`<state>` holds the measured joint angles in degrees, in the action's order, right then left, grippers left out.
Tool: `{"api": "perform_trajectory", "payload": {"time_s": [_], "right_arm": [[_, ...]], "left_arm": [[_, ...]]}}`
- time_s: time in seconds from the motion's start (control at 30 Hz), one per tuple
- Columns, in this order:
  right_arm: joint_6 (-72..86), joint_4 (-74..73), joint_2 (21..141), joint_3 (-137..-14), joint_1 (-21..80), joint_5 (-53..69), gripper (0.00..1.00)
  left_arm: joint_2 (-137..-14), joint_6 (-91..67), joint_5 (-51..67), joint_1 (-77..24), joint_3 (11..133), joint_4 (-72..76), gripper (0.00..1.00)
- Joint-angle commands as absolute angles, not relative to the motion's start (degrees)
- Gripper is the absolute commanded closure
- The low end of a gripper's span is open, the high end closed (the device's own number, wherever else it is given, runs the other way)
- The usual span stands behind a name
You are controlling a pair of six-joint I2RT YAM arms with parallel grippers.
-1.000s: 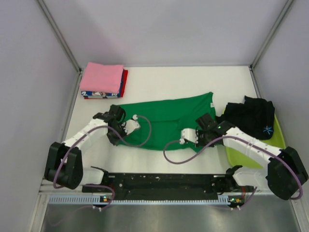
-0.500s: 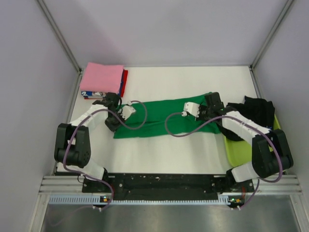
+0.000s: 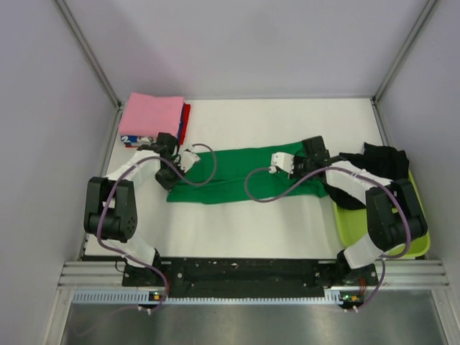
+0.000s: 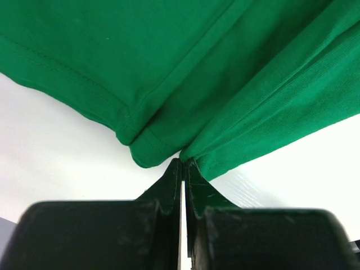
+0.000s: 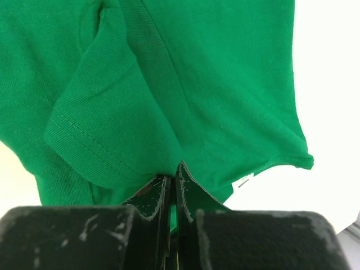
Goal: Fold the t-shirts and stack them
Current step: Fold the other side of the tshirt into a rectangle
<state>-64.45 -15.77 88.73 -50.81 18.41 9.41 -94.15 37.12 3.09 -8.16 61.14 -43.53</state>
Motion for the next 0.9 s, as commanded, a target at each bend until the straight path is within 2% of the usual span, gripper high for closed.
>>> {"api": "perform_trajectory", "payload": {"time_s": [0.0,0.07,0.1,0.13,0.2,0.3,0.47,0.63,0.73,0.87], "right_arm": [[-65.13,-14.06,89.82,-53.79,17.67,11.78,1.00],[-64.25,-12.75,90.17,-53.70,17.67,11.25,1.00],[-62.86,-11.09,90.44,-53.61,17.67,10.55,0.97],[-60.32,-8.81,90.87,-53.79,17.67,9.24,0.88],[-53.74,-3.98,92.19,-54.66,17.58,5.47,0.66],[-42.49,-0.97,95.79,-59.66,16.18,-1.38,0.49],[-25.79,-3.33,97.83,-67.84,13.54,-11.94,0.47],[-11.01,-15.00,95.46,-73.55,11.34,-10.90,0.47],[-4.05,-23.09,92.65,-74.01,11.34,-4.86,0.49],[-5.44,-25.14,88.42,-67.95,11.34,10.08,0.53]], "left_arm": [[-93.34,36.12,1.76,-7.73,64.07,-42.54,1.00],[-93.69,35.16,1.06,-7.65,64.60,-42.71,0.94],[-93.69,34.46,0.53,-7.56,64.69,-42.37,0.85],[-93.95,33.93,-1.30,-7.38,64.77,-41.67,0.79],[-94.39,32.09,-4.38,-6.68,65.47,-38.34,0.76],[-96.06,30.59,-5.89,-3.97,69.50,-36.12,0.70],[-95.90,32.16,-4.41,-2.99,74.53,-38.67,0.67],[-91.50,35.42,4.73,-4.57,72.34,-42.62,0.60],[-89.30,37.44,10.09,-7.37,71.02,-45.43,0.58],[-89.12,38.15,19.74,-14.22,73.38,-47.11,0.55]]}}
